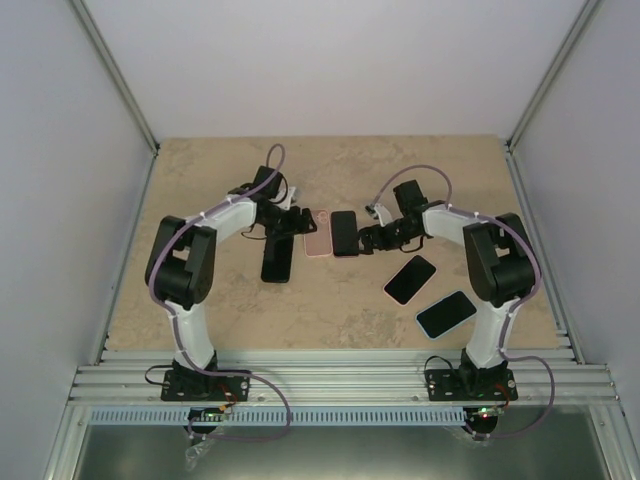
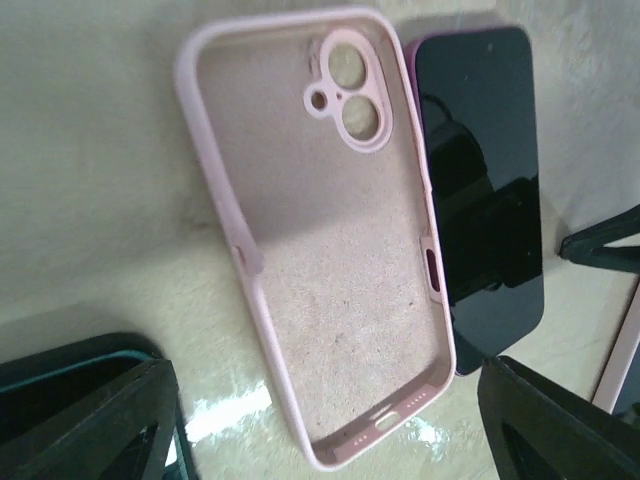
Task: Take the phone out of the phone case
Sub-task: Adjust the phone at the center of the board, then pick up the phone at the center of the board.
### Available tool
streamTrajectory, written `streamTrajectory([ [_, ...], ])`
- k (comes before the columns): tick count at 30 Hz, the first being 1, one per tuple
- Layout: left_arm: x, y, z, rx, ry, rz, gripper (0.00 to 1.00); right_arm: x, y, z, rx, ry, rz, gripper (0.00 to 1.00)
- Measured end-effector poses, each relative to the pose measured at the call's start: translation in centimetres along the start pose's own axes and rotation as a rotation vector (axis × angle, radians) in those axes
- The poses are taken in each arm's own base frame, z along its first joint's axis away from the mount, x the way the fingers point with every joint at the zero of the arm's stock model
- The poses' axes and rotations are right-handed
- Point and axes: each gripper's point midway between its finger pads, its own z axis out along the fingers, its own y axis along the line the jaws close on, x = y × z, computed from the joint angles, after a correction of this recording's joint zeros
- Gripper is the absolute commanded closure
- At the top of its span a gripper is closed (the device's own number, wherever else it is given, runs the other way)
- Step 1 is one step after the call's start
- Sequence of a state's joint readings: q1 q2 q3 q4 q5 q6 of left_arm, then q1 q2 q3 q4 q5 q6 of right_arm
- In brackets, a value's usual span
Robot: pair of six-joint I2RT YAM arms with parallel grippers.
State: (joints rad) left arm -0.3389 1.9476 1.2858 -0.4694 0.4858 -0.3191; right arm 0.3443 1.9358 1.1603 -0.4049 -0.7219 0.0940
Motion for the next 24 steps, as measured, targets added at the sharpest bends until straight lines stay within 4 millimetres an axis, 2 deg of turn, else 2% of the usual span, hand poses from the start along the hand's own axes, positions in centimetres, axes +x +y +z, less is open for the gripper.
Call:
streamTrajectory([
  [4,-1.0,0.0,-2.8,-0.059,-0.075,0.018,0.14,0.2,-0.2,-0.7,0.039,0.004,0.007,0.02],
  [7,-1.1,0.1,-5.1,-0.113,-0.138,0.033,0.07,-0.1,-0.1,-1.7,0.066,-0.008,-0.002,0.02],
  [10,-0.3,0.8,-7.4,-0.191,-0.191,0.041,0.01,-0.8,0.3,-2.9,0.096,-0.029,-0.026,0.02],
  [12,0.3,1.4,-8.4,-0.234,-0.205,0.043,0.01,-1.6,0.7,-4.0,0.118,-0.052,-0.049,0.02],
  [16,2.6,3.2,-8.9,-0.314,-0.181,0.023,0.01,-3.6,1.4,-6.1,0.163,-0.11,-0.101,0.03],
  [20,5.1,5.3,-8.4,-0.387,-0.121,-0.004,0.01,-5.6,2.3,-7.9,0.198,-0.162,-0.144,0.02],
  [24,6.7,6.5,-8.1,-0.425,-0.079,-0.026,0.01,-6.9,2.9,-9.3,0.227,-0.204,-0.17,0.02],
])
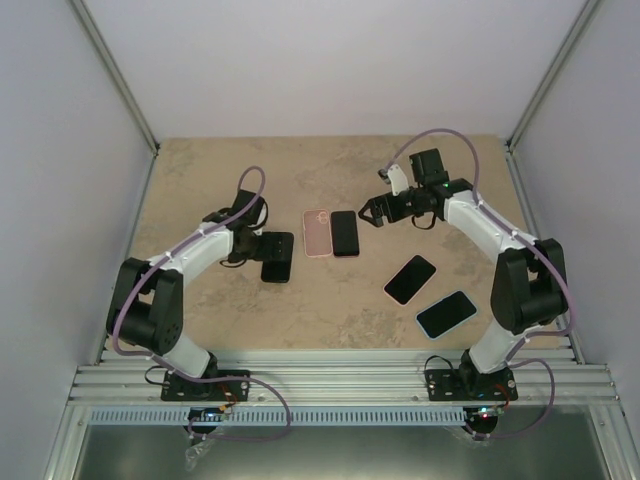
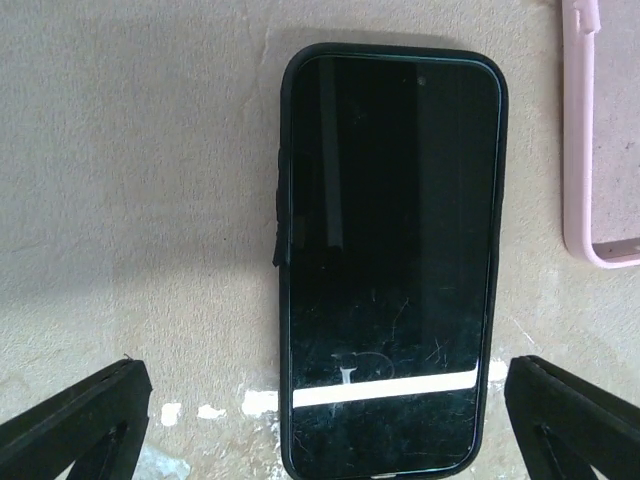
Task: Take the phone out of the phone case
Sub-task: Pick up the phone at the center of the board.
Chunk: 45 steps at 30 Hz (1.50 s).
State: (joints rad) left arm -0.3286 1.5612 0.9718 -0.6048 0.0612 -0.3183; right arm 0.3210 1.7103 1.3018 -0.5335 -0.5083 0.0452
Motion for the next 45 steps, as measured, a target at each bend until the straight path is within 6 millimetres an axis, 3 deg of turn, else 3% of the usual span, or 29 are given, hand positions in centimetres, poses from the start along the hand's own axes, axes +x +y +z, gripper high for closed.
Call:
streamTrajectory([
  [6,0.4,-0.5,0.3,-0.007,0.009,0.013,0.01,-0.4,-0.1,-0.6,0.025,-0.017,-0.006,0.02],
  [14,1.8,-1.1,2.7,-0.017,0.077,0.031,0.01,-1.2,-0.2,-0.7,0.033,-0.029,-0.009,0.02],
  [19,1.9,-2.1,3.3,-0.011,0.072,0.061,0.01,-1.7,-0.6,0.1,0.031,-0.024,0.0,0.02],
  [25,1.3,-1.9,4.5,-0.062,0.073,0.073,0.04,-1.0,-1.2,1.2,0.026,0.008,0.026,0.02],
  [30,0.2,-1.5,5.1,-0.11,0.052,0.07,0.08,-2.9,-1.0,0.7,0.027,-0.027,0.007,0.02],
  [37,-0.8,-0.8,5.6,-0.171,0.033,0.08,0.33,-7.9,-0.2,-1.5,0.047,-0.147,-0.055,0.02],
  [42,-1.1,-0.6,5.6,-0.159,0.04,0.065,0.5,-9.2,0.1,-1.9,0.041,-0.186,-0.062,0.02],
  [45,-1.4,-0.3,5.5,-0.147,0.034,0.046,0.53,-9.3,0.4,-1.9,0.026,-0.199,-0.056,0.02],
])
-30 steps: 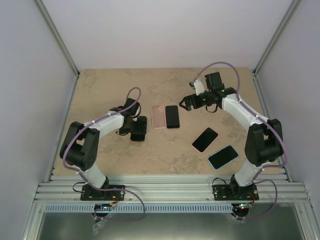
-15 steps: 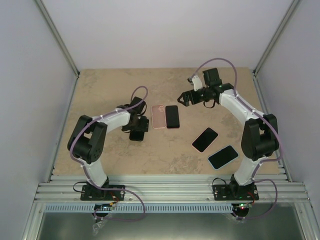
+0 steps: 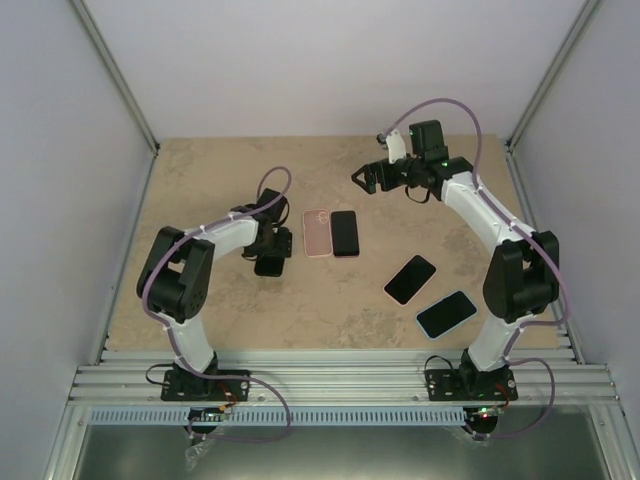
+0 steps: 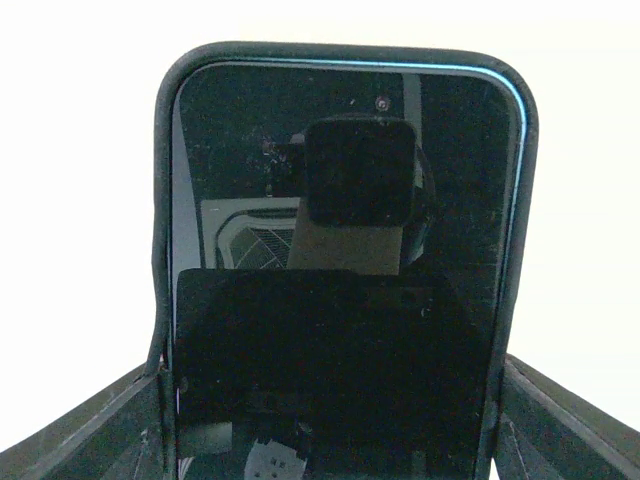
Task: Take the phone out of the phone case
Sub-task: Pick up the phone at the center of the board.
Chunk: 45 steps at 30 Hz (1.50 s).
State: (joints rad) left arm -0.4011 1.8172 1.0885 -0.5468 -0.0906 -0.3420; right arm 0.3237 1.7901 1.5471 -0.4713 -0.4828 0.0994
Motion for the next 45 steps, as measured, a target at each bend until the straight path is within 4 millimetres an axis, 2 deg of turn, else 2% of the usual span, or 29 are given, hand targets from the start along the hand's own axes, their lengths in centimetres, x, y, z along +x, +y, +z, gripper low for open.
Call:
streamTrajectory([
  [4,-0.3,0.9,-0.2,-0.008,-0.027,-0.021,0.56,-0.1,0.7,-0.2,-0.014,-0.023,0.011,0.02],
  [9,0.5,3.8,-1.3,-0.078,-0.061,-0.063,0.58,-1.6,2.0,-0.8,-0.033,-0.093,0.023,0.02],
  [14,-1.9,4.4,-5.2,-0.075,-0.203,-0.098,0.58,-3.1,3.5,-0.7,-0.07,-0.149,0.047,0.02],
  [18,-3.9,4.1,-9.2,-0.031,-0.346,-0.119,0.59,-3.6,5.7,0.0,-0.115,-0.175,0.065,0.02],
  [23,-5.2,3.6,-13.5,0.042,-0.478,-0.132,0.58,-3.7,8.2,1.4,-0.179,-0.177,0.096,0.03],
  [29,-6.0,1.9,-16.8,0.123,-0.578,-0.095,0.58,-3.7,10.7,3.8,-0.253,-0.143,0.169,0.04],
  [33,-6.0,0.2,-17.8,0.171,-0.603,-0.058,0.58,-3.2,12.8,4.5,-0.289,-0.121,0.187,0.07],
  [39,-5.5,-1.4,-18.0,0.214,-0.595,-0.023,0.59,-2.8,16.4,4.8,-0.352,-0.103,0.175,0.12],
  [45,-5.6,-2.3,-18.6,0.249,-0.598,-0.007,0.6,-2.8,17.5,4.8,-0.387,-0.101,0.19,0.19],
])
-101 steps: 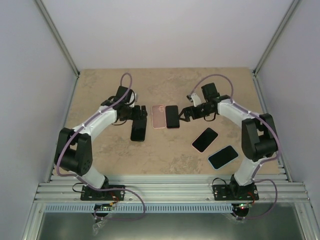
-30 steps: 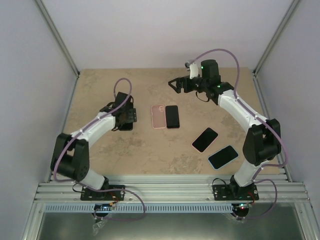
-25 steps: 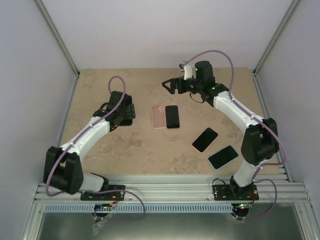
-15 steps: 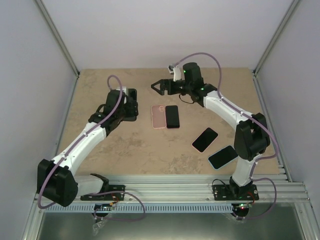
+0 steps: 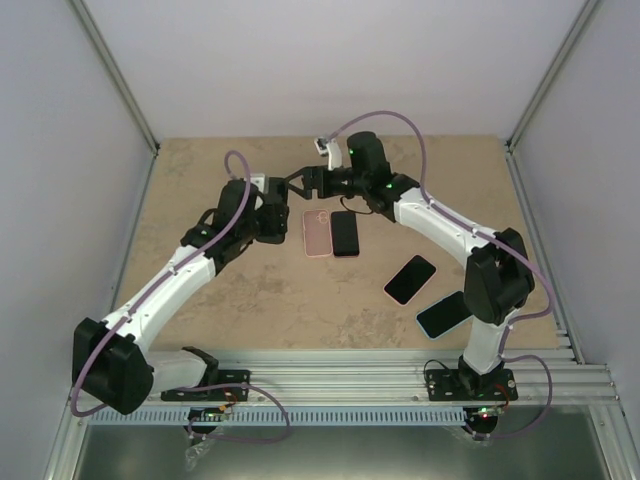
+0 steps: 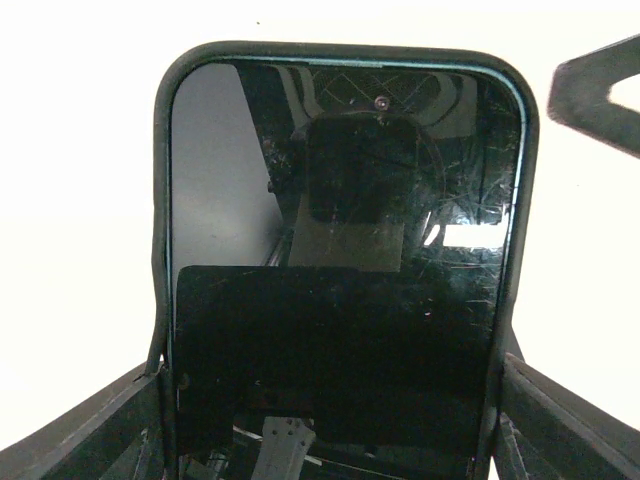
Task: Take the phone out of the phone case
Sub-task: Pick up the phone at the center of the board.
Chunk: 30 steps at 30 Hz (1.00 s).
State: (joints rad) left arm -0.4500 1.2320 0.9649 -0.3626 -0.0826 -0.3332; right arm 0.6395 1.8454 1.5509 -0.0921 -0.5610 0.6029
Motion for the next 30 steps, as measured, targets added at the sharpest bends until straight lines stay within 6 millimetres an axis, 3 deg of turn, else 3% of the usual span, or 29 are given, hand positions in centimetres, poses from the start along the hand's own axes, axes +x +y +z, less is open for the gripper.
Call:
streamTrajectory([
  [5,-0.3,-0.7,-0.2,0.026,-0.005,0.005,0.6,0.6,-0.1,0.7,-0.022,0.012,0.055,0.29],
  [11,-1.2,-2.0,-0.4,0.05,-0.015,0.02,0.6,3.0,-1.4,1.6,-0.032,0.064,0.173,0.47],
  [16,-0.7,-2.3,0.3,0.052,0.012,0.038,0.6,3.9,-1.4,1.7,-0.051,0.082,0.221,0.61],
  [27,-0.4,-4.4,0.6,0.111,0.04,0.093,0.61,3.6,-1.0,1.3,-0.081,0.07,0.237,0.86],
  [30,-0.4,-4.7,0.5,0.129,0.042,0.101,0.58,3.5,-0.9,0.9,-0.087,0.063,0.238,0.97],
])
